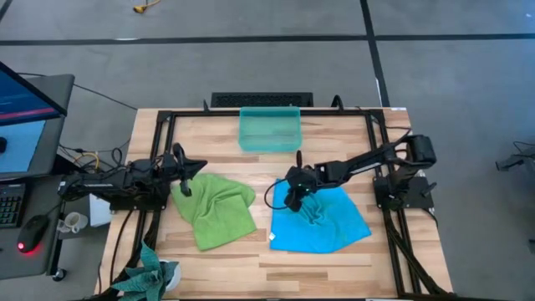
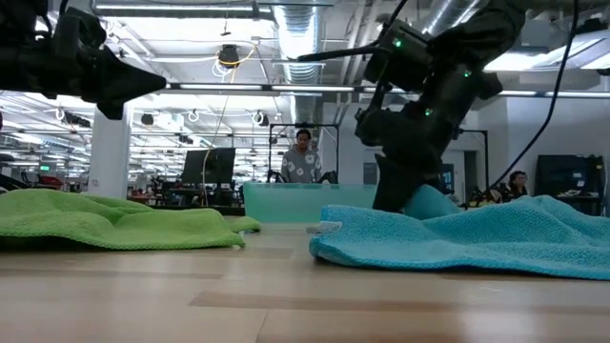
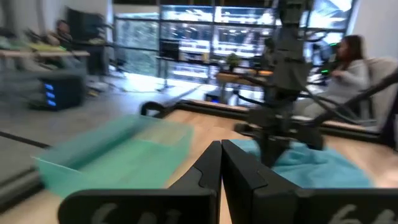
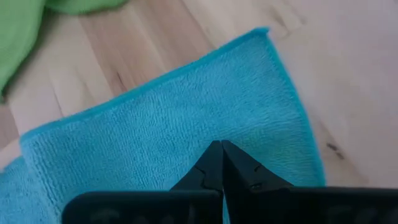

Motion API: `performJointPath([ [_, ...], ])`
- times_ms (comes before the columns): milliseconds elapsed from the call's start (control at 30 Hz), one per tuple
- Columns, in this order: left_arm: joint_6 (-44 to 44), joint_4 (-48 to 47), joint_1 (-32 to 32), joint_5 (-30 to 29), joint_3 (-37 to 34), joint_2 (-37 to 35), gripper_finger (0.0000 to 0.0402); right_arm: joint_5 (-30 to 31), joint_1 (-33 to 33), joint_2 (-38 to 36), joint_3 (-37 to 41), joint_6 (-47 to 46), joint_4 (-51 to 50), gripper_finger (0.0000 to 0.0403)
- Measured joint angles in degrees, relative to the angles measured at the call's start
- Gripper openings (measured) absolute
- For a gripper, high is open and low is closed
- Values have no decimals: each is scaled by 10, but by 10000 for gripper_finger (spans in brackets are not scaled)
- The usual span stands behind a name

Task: Roll microfiber towels into tight, uniform cylinder then place into a basket
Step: Fold the blue microfiber cloth

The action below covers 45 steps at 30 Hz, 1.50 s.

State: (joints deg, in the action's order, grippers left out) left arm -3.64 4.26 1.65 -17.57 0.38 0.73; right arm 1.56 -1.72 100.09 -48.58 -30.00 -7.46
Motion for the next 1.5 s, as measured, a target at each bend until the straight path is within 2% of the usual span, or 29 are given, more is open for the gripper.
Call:
performJointPath([
  [333,-4,1,0,-7,0,0,0,2,21,61,-50,0,10,18],
  [500,-5,1,0,-7,0,0,0,30,37,110,-107,0,9,17],
  [833,-6,1,0,-7,0,0,0,30,65,170,-215,35,-14,17],
  [1100,-6,1,0,-7,0,0,0,38,63,146,-238,52,-76,23],
  [1300,-6,1,0,-6,0,0,0,115,36,94,-238,67,-121,22],
  [1400,-6,1,0,-6,0,0,0,145,12,55,-238,77,-174,23],
  [1500,-6,1,0,-6,0,0,0,207,-23,14,-231,84,-223,24],
])
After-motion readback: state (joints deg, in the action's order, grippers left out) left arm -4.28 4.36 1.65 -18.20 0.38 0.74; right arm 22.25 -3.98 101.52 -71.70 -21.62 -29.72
